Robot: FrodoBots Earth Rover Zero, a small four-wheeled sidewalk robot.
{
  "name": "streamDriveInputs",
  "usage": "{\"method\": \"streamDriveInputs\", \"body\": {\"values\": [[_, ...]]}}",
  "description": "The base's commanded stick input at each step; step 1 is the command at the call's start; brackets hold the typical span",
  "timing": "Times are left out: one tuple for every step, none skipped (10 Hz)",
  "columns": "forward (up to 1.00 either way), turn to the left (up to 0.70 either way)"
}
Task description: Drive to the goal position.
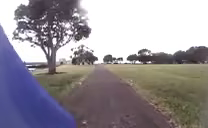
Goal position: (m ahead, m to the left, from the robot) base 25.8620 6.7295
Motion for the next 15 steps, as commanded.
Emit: {"method": "streamDriveInputs", "body": {"values": [[0.7, 0.0], [0.7, 0.0], [0.7, 0.0], [0.7, 0.0], [0.7, 0.0], [0.7, 0.0], [0.7, 0.0], [0.7, 0.0], [0.7, 0.0], [0.7, 0.0], [0.7, 0.0], [0.7, 0.0], [0.7, 0.0], [0.7, 0.0], [0.7, 0.0]]}}
